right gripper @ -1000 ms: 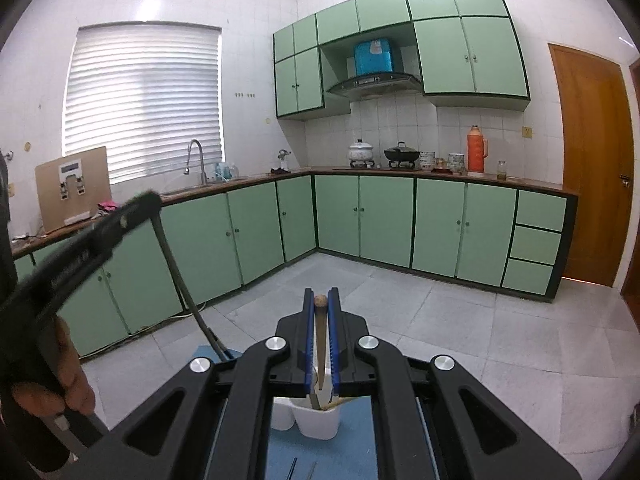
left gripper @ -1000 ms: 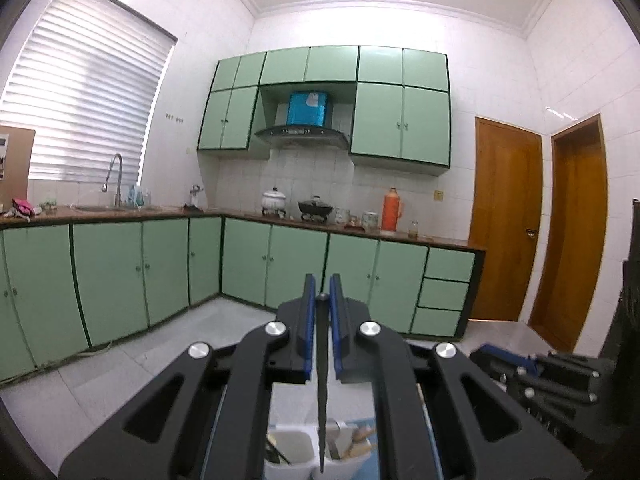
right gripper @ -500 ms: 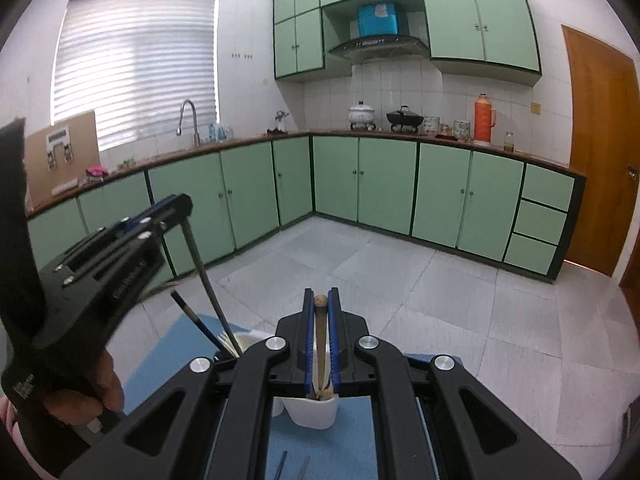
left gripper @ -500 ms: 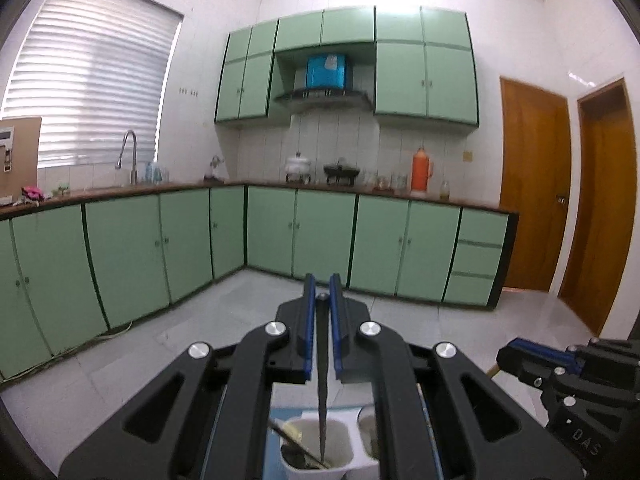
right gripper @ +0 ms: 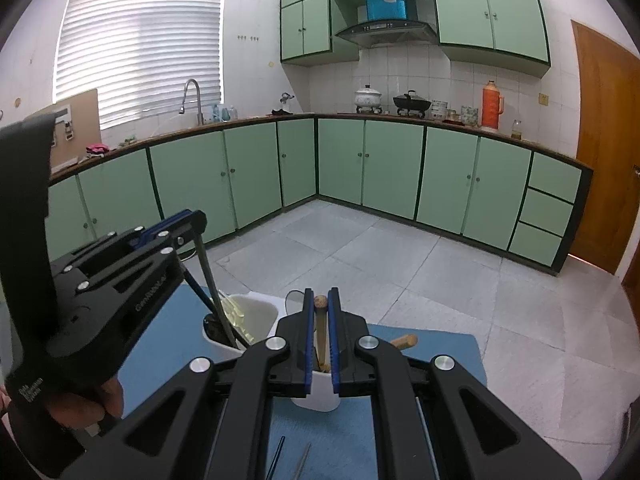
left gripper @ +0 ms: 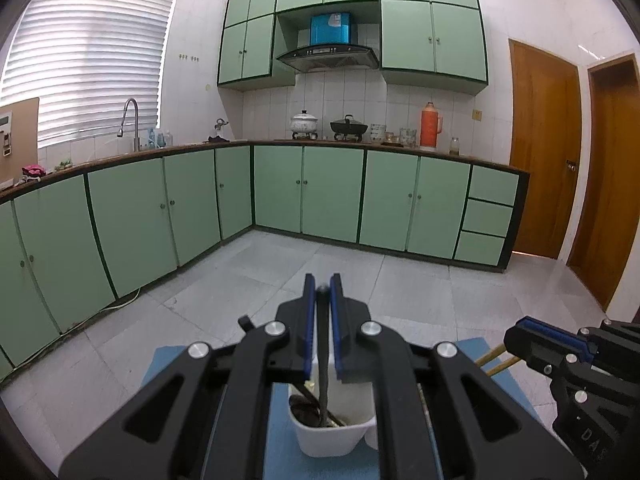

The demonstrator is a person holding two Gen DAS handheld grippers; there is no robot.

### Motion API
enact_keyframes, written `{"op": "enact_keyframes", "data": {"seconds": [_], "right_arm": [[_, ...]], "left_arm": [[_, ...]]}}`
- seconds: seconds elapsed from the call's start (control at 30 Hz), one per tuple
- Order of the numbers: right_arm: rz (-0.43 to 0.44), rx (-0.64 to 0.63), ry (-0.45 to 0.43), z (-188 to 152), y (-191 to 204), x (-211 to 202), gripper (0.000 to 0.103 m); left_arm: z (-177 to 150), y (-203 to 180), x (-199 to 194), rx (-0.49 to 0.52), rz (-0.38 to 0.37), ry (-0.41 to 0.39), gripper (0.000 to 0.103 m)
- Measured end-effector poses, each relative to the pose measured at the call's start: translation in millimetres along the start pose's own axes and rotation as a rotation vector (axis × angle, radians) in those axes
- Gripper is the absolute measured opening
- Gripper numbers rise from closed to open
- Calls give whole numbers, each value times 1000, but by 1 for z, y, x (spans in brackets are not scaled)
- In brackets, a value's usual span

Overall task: Organize utensils
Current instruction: 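Open both grippers to release the chopsticks into the holder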

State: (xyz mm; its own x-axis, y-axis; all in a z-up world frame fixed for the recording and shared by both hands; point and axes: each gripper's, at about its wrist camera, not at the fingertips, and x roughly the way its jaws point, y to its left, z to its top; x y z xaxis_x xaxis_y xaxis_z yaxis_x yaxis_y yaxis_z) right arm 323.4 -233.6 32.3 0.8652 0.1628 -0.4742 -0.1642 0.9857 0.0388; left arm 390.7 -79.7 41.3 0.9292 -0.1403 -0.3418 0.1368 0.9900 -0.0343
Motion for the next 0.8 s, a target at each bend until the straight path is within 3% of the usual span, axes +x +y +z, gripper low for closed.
{"op": "enact_keyframes", "data": {"seconds": [0.1, 0.13, 0.17, 0.27, 0.37, 0.8], "right_arm": [[0, 8, -4, -1, -4, 0, 7], [5, 13, 1, 0, -6, 0, 8], [4, 18, 1, 1, -9, 0, 12], [-15, 28, -12, 3, -14, -2, 38], [-28, 46, -34, 3, -19, -8, 50], [-100, 107, -141, -1, -43, -55, 89]], "left_arm": [[-2, 4, 0, -5, 0, 8, 11], [-3, 4, -1, -5, 3, 9, 19], [-3, 6, -2, -9, 6, 7, 31], [-2, 12, -6, -34, 7, -7, 47], [0, 15, -9, -33, 6, -26, 64], [11, 32, -55, -73, 36, -108, 90]]}}
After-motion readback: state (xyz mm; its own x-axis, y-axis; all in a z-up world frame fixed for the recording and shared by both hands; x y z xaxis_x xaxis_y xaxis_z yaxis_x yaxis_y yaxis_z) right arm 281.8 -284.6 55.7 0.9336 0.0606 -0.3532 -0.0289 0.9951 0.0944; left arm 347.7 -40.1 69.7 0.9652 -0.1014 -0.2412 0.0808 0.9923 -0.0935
